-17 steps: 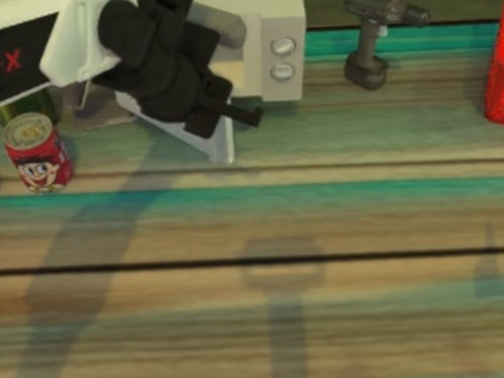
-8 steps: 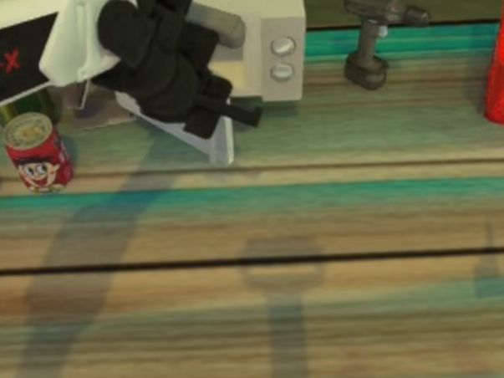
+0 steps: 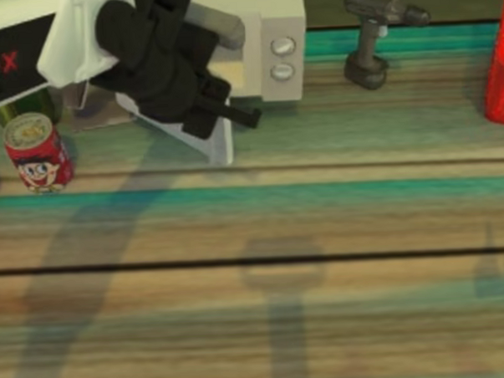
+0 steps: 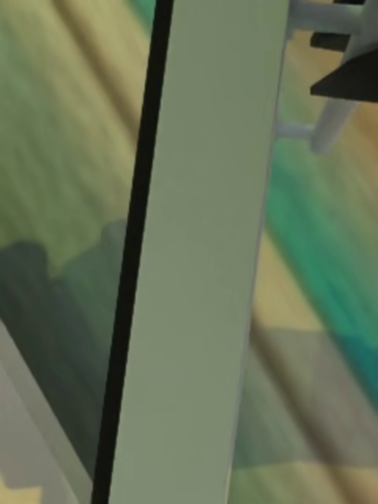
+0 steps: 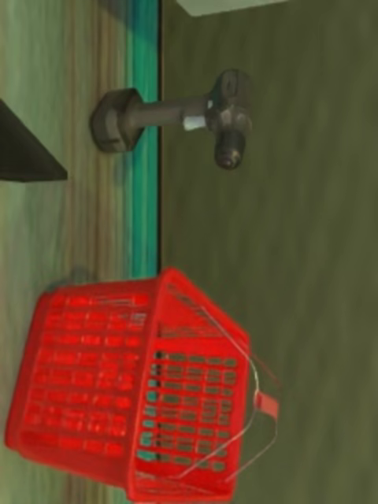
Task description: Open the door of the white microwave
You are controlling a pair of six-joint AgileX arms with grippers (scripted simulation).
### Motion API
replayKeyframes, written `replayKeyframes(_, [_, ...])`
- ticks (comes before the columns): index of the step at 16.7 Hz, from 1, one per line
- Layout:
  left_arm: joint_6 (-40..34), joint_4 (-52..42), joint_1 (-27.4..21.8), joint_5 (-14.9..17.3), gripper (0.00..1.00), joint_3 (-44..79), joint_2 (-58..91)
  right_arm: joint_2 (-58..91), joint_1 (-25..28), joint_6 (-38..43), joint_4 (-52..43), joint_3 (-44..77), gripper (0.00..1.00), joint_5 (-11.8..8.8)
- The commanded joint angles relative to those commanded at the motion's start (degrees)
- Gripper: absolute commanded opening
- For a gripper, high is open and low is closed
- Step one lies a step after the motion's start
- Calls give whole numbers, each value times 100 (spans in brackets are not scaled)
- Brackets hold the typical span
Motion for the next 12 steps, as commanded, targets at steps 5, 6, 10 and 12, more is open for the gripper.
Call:
replayKeyframes(5, [563, 12, 217, 279, 0, -293, -228, 0, 0, 0, 0, 0, 100, 0])
replayKeyframes(6, [624, 20, 239, 310, 0, -317, -259, 0, 0, 0, 0, 0, 100, 0])
replayKeyframes(10, [635, 22, 243, 316, 0, -321, -265, 0, 0, 0, 0, 0, 100, 0])
replayKeyframes(12, [635, 22, 243, 316, 0, -321, -265, 0, 0, 0, 0, 0, 100, 0])
